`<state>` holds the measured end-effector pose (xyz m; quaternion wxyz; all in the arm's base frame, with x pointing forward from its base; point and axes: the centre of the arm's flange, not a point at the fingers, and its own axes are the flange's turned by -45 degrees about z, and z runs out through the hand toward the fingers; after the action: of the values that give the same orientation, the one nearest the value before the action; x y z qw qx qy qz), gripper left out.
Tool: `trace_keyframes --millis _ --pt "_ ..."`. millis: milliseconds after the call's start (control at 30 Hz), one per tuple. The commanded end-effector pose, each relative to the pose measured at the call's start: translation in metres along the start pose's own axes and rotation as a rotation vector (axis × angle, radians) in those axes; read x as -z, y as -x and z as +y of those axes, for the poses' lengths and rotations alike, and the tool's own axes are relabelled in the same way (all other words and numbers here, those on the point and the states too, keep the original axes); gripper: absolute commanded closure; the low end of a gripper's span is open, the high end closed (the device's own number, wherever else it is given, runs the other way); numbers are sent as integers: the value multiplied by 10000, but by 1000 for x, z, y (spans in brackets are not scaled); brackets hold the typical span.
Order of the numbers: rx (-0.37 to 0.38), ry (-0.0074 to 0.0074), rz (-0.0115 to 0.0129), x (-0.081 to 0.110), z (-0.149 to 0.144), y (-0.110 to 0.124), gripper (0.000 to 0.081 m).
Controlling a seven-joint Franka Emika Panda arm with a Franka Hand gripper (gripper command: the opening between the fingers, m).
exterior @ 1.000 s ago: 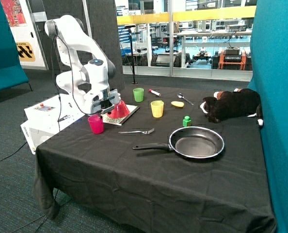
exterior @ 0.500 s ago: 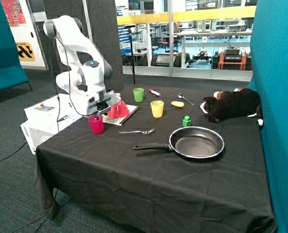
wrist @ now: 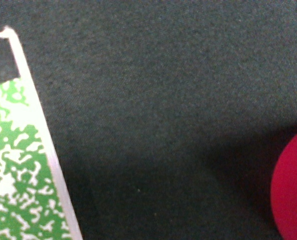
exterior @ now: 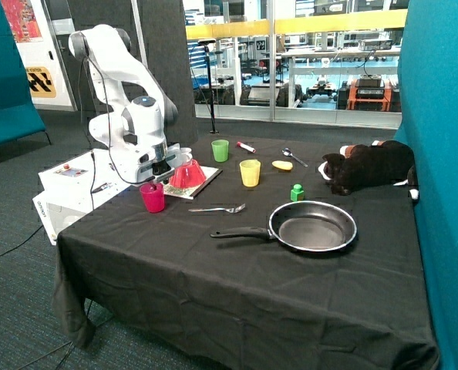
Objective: Stack the cups
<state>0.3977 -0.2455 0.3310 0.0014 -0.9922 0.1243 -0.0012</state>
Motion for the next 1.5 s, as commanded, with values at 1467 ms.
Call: trace_keyframes --millis 1467 --pt "865 29 -21 80 -63 -44 808"
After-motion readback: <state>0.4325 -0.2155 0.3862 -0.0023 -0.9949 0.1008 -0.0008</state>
